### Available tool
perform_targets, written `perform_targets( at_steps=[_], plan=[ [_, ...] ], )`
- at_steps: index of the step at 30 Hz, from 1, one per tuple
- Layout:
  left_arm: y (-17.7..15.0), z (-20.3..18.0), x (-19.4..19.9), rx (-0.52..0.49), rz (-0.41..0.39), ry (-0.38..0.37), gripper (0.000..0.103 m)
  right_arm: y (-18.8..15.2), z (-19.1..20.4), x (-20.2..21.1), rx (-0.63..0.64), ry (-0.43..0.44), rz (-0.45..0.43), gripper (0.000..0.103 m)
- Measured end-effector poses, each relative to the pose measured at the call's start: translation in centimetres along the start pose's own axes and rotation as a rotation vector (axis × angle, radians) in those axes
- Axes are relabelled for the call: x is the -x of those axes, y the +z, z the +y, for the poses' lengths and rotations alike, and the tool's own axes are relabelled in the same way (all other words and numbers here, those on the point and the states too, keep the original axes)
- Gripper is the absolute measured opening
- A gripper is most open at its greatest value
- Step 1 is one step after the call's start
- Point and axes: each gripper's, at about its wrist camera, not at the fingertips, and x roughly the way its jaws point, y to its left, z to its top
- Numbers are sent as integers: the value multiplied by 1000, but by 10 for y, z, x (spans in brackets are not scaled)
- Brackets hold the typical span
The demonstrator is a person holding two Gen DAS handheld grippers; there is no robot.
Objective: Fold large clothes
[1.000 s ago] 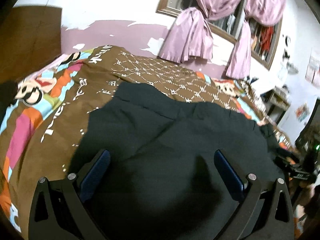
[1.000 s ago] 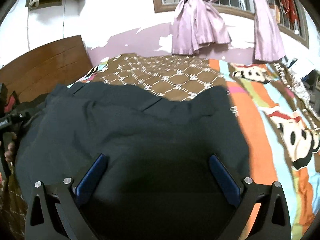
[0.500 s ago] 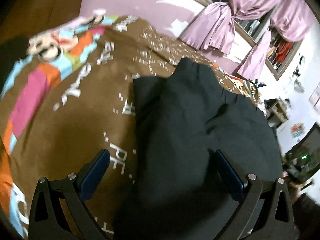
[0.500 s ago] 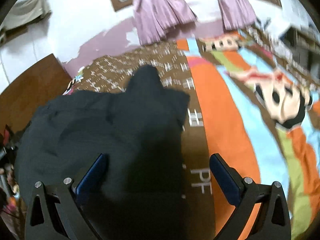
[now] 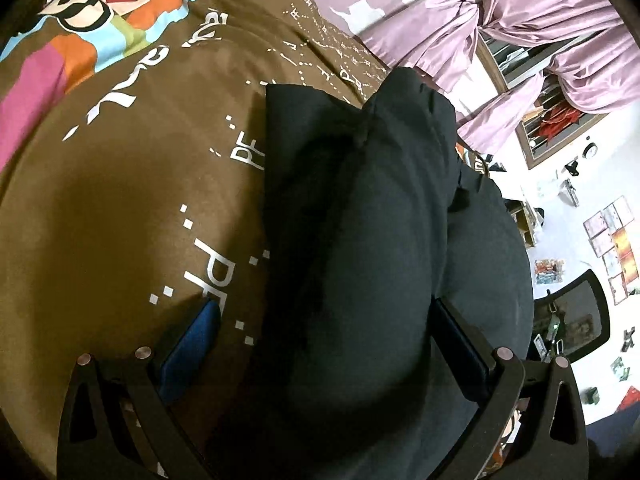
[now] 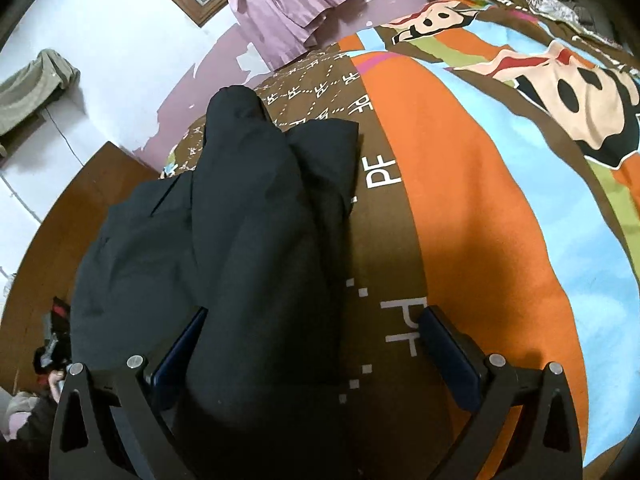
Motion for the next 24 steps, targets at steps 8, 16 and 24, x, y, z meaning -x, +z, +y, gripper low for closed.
perform_targets(
  at_steps=[8,16,24],
  plan=[
    [-2,-5,-5,-20,10,-34,101,-11,37,-12,126,148,119,103],
    [-2,-10,-8,-28,51,-85,100,-13,38,-20,59,123,112,103],
    [-4,-24,-3,-8,43,27,76,-13,52,-18,106,50,139,87]
  ],
)
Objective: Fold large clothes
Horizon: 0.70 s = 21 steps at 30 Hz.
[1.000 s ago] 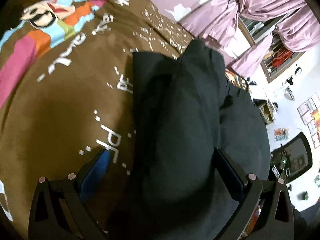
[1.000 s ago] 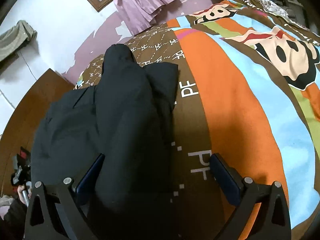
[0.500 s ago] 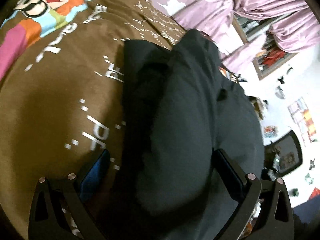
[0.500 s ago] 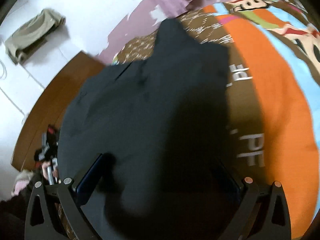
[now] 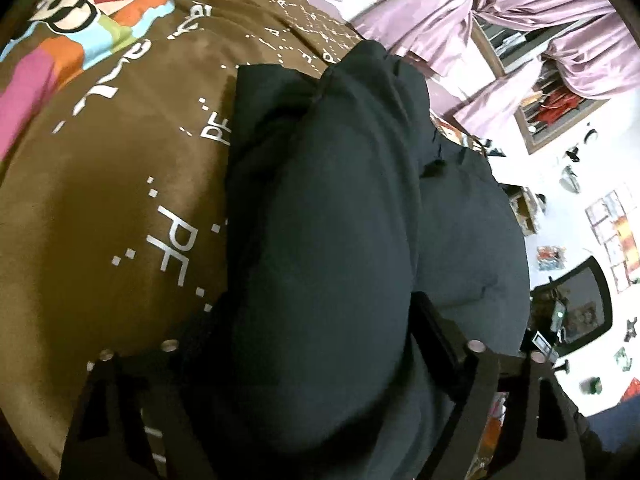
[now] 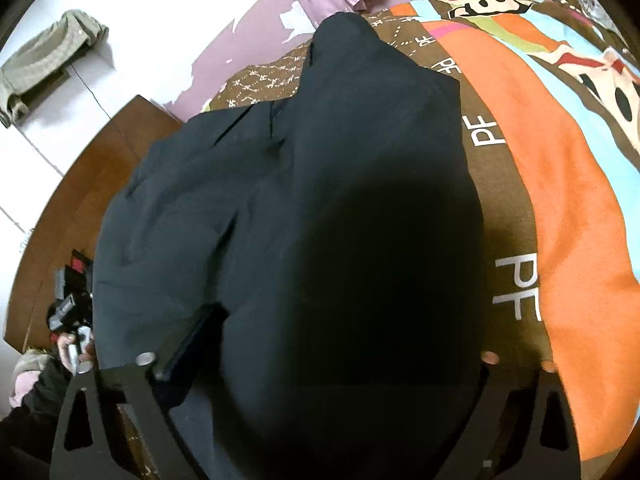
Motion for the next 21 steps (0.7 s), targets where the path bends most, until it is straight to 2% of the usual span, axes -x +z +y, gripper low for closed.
perform_targets(
  at_steps=[5,7,8,10,11,14,21],
  plan=[
    [-6,-16,9,-22,-32,53,56,-1,3,7,-14,1,1,59],
    [-9,-24,13,-36,-52,65,45,-1,6,9,-15,3,-8,50],
    [-10,-30,12,-42,-59,69,41,-2,9,11,-6,1,-15,43],
    [-15,-39,19,-65,-86,76,29,-2,20,17,32,-14,-33,33],
    [-19,-44,20,-73,-99,82,26,-3,27,21,62,-30,-42,29],
    [-29,-63,32,-123,-161,102,19,-3,44,31,111,-58,-85,23],
    [-40,-106,54,-205,-282,104,16,8,90,61,239,-9,-201,19]
  ],
)
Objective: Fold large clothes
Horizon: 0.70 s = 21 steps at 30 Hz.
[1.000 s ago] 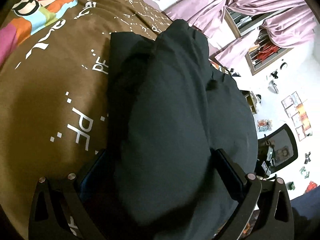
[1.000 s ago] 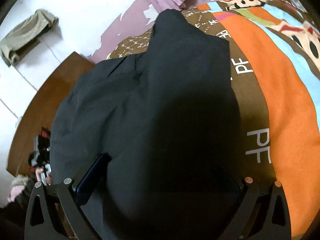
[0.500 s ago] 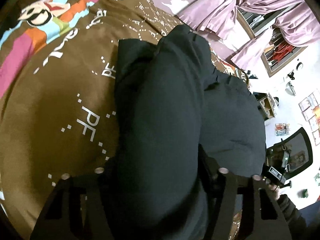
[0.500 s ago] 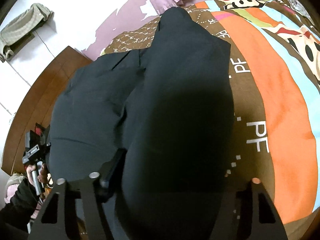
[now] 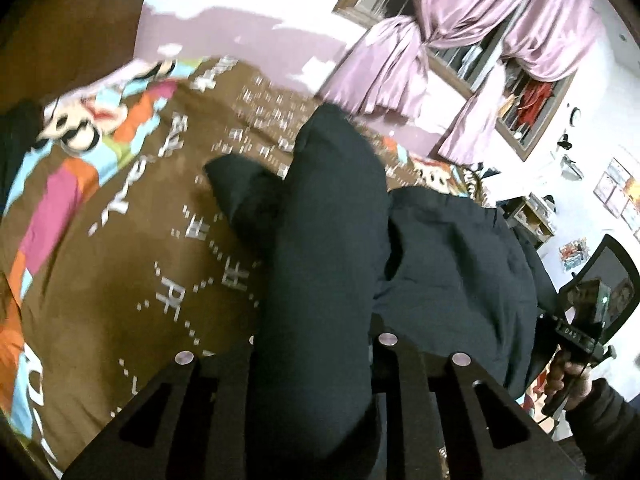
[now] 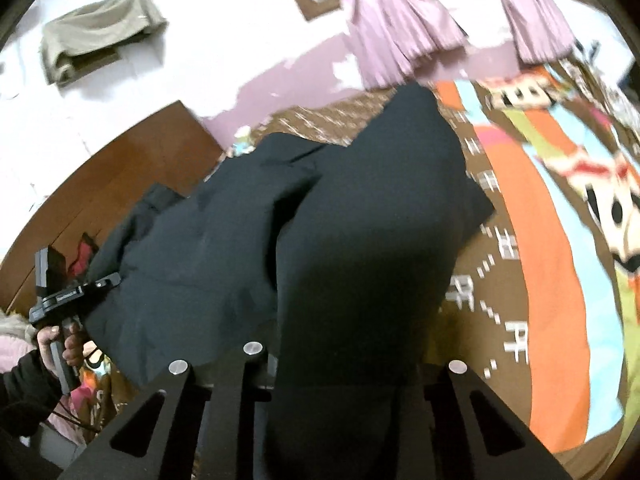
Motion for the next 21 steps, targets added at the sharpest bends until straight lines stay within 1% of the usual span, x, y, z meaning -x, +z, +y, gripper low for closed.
perform_targets(
  at_steps=[2,6,9,12,18,21],
  plan=[
    [3,-9,10,-13,-29,-2,15,4,11,5,36,8,-23,19],
    [14,-13,26,-30,-62,-17,15,10,31,17,87,21,-79,18],
    [15,-20,44,-55,-97,-22,15,13,45,28,117,26,-117,18],
    [17,-21,58,-52,-115,-26,15,15,55,37,139,22,-149,18],
    [4,-22,80,-57,-112,-15,15,4,74,46,185,18,-152,18],
    [-12,-16,74,-74,-86,6,15,-10,73,40,190,7,-130,18]
  ],
)
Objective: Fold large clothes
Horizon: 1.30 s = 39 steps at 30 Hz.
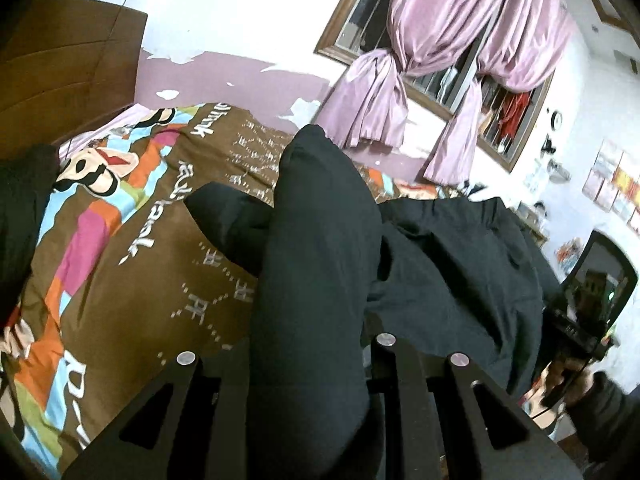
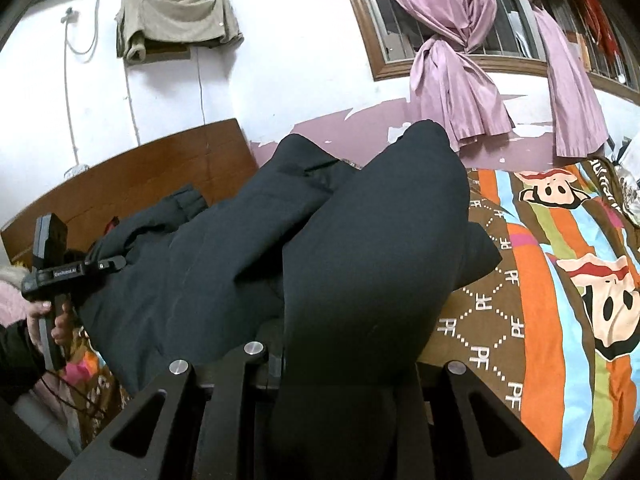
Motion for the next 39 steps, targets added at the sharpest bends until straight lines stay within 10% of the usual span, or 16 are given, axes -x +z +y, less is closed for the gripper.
perform_targets(
  at_steps=[10,21,30,39],
  plan=[
    [-56,55,-55,85,134,57,22,-67,-52,-49,-154,-137,167,25],
    [-55,69,-53,181,140,192,64,-69,-67,-48,-308,-238,146,82],
    [-53,42,-25,87,-39,368,100,-57,-39,-28,-207,-409,16,103],
    [-55,10,-3,0,-149,392,101,-48,-1,-4,-119,-373,-98,103]
  ],
)
